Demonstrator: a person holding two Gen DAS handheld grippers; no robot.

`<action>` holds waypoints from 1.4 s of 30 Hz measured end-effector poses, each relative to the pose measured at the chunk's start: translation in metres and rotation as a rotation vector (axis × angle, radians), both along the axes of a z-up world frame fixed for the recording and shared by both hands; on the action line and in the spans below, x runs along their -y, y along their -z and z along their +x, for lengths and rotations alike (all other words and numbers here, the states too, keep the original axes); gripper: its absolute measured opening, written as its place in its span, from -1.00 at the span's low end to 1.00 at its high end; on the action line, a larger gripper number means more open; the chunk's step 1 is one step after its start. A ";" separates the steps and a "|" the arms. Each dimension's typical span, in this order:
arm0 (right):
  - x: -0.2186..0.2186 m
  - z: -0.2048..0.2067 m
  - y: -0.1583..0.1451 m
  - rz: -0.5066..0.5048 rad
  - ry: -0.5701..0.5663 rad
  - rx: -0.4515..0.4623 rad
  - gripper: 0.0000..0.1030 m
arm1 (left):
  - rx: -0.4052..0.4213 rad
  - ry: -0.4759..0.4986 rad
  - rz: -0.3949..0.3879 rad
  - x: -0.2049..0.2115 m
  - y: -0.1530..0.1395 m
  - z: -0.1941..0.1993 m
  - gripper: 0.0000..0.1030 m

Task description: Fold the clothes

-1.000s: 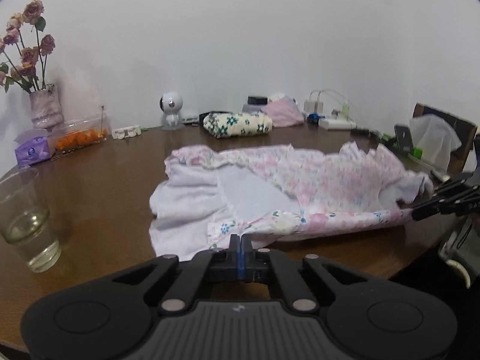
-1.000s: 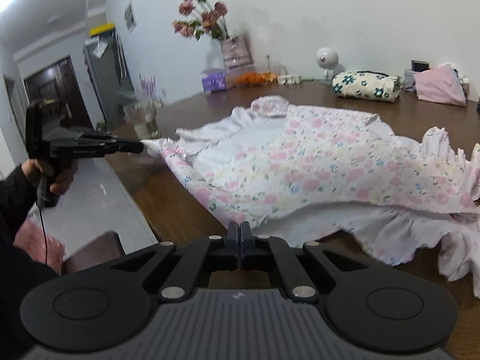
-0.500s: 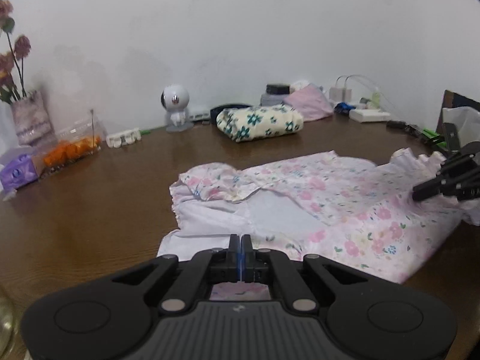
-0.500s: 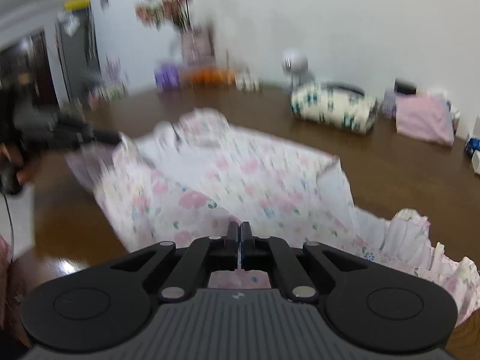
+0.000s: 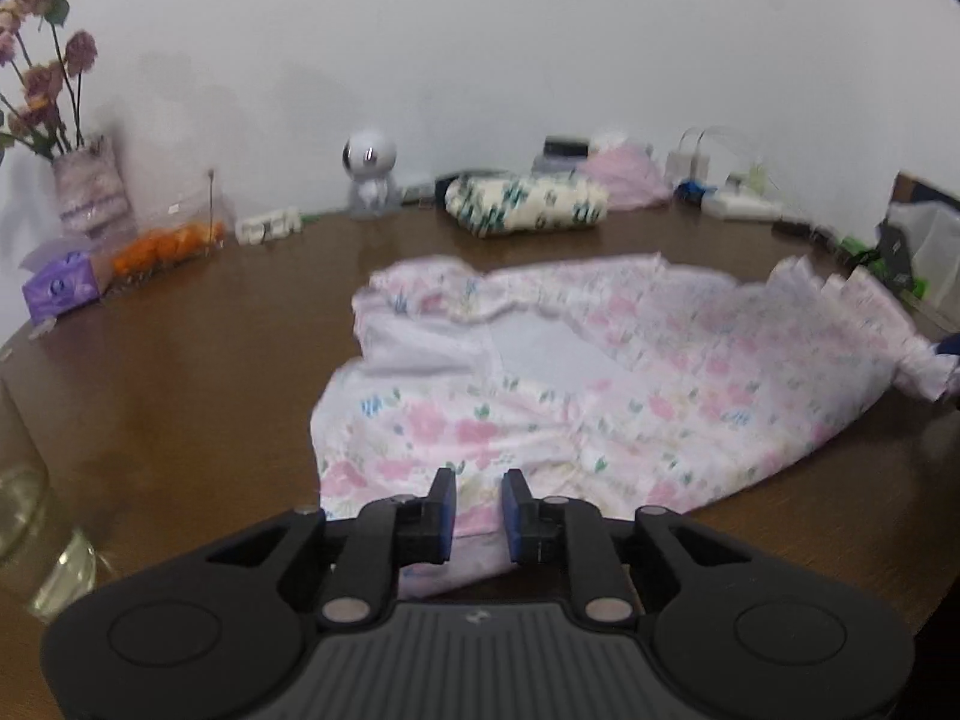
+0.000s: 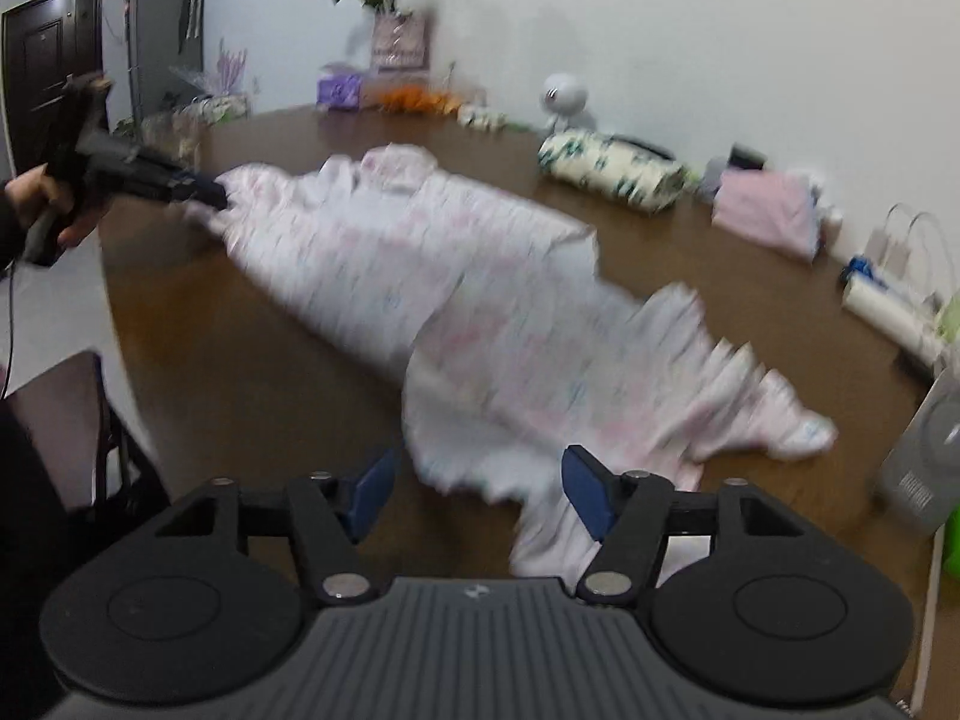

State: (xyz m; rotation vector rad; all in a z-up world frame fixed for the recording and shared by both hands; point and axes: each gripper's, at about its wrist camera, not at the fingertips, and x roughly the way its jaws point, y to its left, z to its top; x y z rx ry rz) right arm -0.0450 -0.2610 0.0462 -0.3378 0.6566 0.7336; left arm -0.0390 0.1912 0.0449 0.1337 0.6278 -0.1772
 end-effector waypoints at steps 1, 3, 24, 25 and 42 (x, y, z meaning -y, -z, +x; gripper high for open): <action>-0.002 0.000 0.005 -0.009 -0.012 0.003 0.00 | -0.010 -0.002 0.008 0.002 0.003 0.003 -0.70; -0.001 0.008 0.009 -0.016 -0.008 -0.008 -0.70 | -0.028 -0.008 0.024 0.004 0.009 0.008 -0.70; -0.093 0.033 0.017 0.060 -0.099 0.016 -0.76 | -0.044 0.057 -0.035 0.009 0.010 0.007 -0.47; -0.089 0.036 0.022 0.052 -0.089 0.009 -0.77 | -0.043 0.047 -0.044 0.005 0.014 0.006 -0.42; -0.117 0.055 0.014 0.154 0.052 0.039 -0.58 | -0.024 0.013 -0.057 -0.023 0.014 0.038 -0.41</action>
